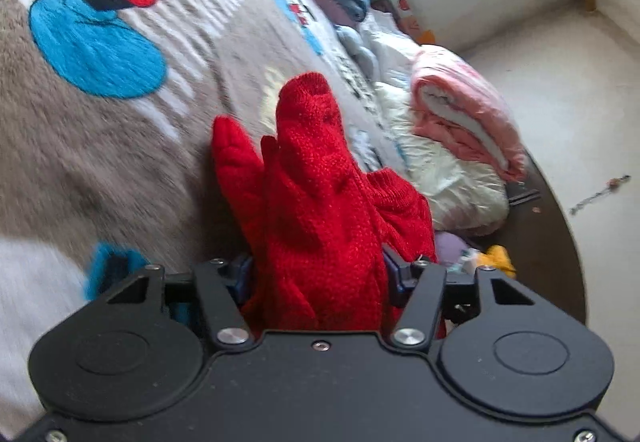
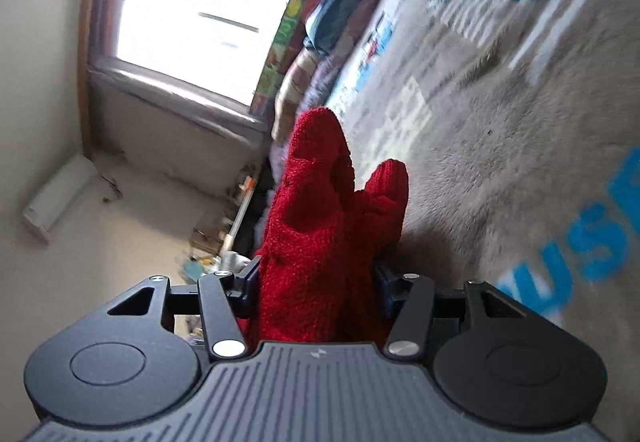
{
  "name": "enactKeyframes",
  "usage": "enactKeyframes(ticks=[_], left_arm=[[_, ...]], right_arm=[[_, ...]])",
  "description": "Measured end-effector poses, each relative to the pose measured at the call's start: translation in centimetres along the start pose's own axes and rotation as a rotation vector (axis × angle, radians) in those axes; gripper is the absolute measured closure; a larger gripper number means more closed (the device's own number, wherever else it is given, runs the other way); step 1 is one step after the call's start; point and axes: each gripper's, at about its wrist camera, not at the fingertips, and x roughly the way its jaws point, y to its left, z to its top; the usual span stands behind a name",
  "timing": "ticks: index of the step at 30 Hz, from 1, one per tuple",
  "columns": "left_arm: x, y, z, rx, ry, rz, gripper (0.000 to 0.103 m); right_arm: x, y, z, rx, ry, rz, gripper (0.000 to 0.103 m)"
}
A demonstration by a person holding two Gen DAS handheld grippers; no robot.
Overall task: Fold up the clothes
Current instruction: 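Lift and carry the folded sweater with both grippers to the clothes stack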
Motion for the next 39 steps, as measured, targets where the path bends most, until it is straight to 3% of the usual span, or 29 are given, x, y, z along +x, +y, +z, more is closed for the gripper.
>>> enactKeyframes(ticks=[4, 6, 7, 8, 13, 17, 18, 20, 23, 30, 39], left_arm=[[-2.0, -1.2, -2.6, 0.002, 0.028, -0.060, 0.045], [-2.5, -0.9, -4.5, 0.043, 0.052, -0.035, 0.043], [-2.3, 0.0, -5.4, 0.041, 0.072, 0.000, 0.038], [-2.0, 1.0, -6.2, 0.027, 0.094, 0.038, 0.037], [-4.3, 2.7, -7.5, -0.016, 0.076, 0.030, 0.027], [-4.4, 3.0, -8.4, -0.007, 0.086, 0.029, 0.024], [-4.2, 2.8, -8.6, 0.011, 0.082, 0.036, 0.025], [-3.7, 2.5, -8.8, 0.027, 0.073, 0.033, 0.033], [-2.9, 1.3, -8.7, 0.012, 0.061, -0.007, 0.043], [-1.9, -4.2, -7.6, 0.066, 0.085, -0.163, 0.045], [7.2, -15.7, -4.5, 0.144, 0.209, -0.386, 0.045]], right_arm=[[-4.4, 0.9, -2.0, 0.015, -0.015, -0.010, 0.046], [-5.7, -0.1, -3.0, 0.020, -0.006, -0.097, 0.031], [-6.0, -1.1, -3.3, 0.025, -0.001, -0.158, 0.029], [-6.3, -1.7, -3.6, 0.025, -0.003, -0.191, 0.039], [-7.4, -1.6, -4.2, -0.025, -0.019, -0.190, 0.025], [-6.6, -1.3, -5.1, -0.092, -0.002, -0.218, 0.027], [-6.5, -1.3, -5.2, -0.093, 0.000, -0.211, 0.028], [-6.3, -1.8, -5.3, -0.038, 0.003, -0.170, 0.043], [-6.9, -2.1, -5.5, 0.032, -0.031, -0.119, 0.049], [-11.4, 0.9, -3.4, 0.062, -0.180, 0.032, 0.050], [-19.7, 3.2, 4.1, 0.055, -0.477, 0.164, 0.050]])
